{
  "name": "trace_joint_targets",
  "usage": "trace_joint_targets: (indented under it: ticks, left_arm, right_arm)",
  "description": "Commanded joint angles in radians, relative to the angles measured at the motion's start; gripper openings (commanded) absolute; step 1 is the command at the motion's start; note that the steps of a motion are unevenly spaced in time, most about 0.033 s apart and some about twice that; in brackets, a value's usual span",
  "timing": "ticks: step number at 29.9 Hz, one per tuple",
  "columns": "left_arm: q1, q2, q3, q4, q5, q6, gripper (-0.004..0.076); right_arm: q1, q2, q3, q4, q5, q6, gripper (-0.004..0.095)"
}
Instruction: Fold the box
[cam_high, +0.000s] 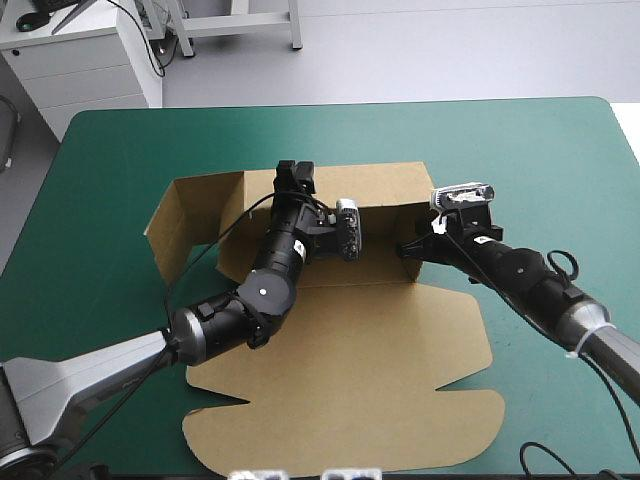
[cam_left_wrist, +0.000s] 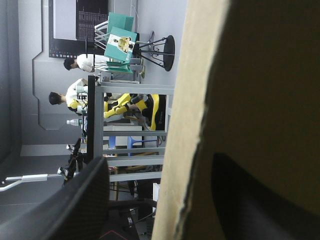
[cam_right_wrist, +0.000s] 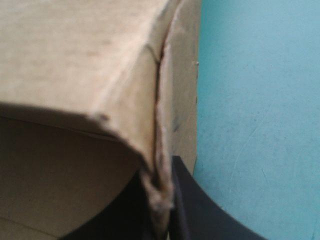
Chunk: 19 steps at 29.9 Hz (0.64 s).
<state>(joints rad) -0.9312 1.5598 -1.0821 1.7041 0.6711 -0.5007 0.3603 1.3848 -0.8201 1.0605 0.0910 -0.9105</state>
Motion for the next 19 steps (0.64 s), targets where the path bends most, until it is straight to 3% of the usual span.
trace_joint_targets:
  ticks: [1, 10, 12, 16, 17, 19]
  left_arm:
    - [-0.056, -0.043, -0.033, 0.126, 0.092, -0.001, 0.0438]
    - [-0.138, -0.043, -0.033, 0.118, 0.225, -0.001, 0.0438]
    - [-0.153, -0.043, -0.033, 0.108, 0.244, -0.003, 0.0438]
    - [-0.201, -0.045, -0.033, 0.108, 0.302, -0.001, 0.0423]
    - [-0.214, -0.047, -0.033, 0.106, 0.310, -0.001, 0.0388]
    - [-0.235, -0.053, -0.033, 0.087, 0.315, -0.001, 0.0233]
  right_arm:
    - [-0.015, 0.025, -0.087, 0.020, -0.031, 0.036, -0.0008]
    - [-0.109, 0.104, -0.193, -0.016, 0.104, 0.109, -0.0008]
    - [-0.131, 0.107, -0.218, -0.102, 0.170, 0.203, -0.0008]
    - [-0.149, 0.111, -0.287, -0.441, 0.283, 0.500, -0.0008]
    - [-0.149, 0.111, -0.308, -0.531, 0.313, 0.576, -0.0008]
    - [-0.149, 0.115, -0.347, -0.649, 0.371, 0.680, -0.0008]
